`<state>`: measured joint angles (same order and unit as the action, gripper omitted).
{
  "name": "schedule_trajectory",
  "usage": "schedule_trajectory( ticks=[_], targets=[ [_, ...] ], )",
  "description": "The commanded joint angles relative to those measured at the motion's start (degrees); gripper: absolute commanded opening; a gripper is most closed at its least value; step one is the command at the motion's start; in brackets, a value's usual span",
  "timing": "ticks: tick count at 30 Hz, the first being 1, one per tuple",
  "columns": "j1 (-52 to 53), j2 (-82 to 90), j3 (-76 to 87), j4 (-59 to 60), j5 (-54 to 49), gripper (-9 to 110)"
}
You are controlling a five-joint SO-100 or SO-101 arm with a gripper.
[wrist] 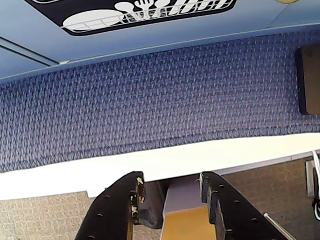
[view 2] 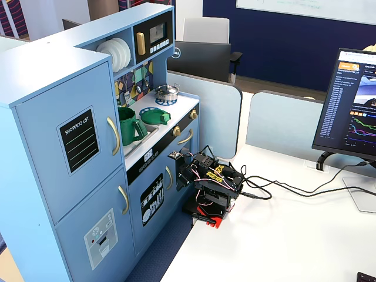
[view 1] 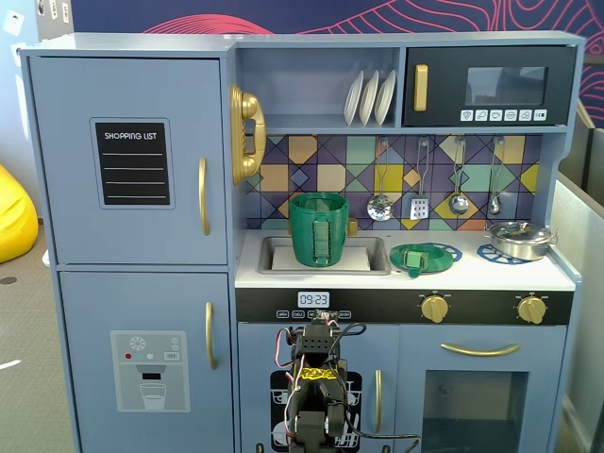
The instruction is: Pick up the lid from the counter and put it on the green recipient
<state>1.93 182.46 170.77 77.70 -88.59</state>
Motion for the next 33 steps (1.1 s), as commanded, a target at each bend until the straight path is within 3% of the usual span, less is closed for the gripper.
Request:
schedule_trajectory(
  ticks=[1,14,21,25,28,33],
  targets=[
    [2.37,-0.35,0.97,10.11,1.85,0],
    [2.37,-0.35,0.97,10.11,1.76,0],
    [9.32,-4.31,-9.67,-0.97,0.97,0],
    [17.84,-11.43,-23.20,-13.62,-4.39,0],
    [24.26,-14.41,-27.07,-31.46,-10.55,2],
    [30.67,-20.04,-31.29,-50.36,-7.56,29]
  ],
)
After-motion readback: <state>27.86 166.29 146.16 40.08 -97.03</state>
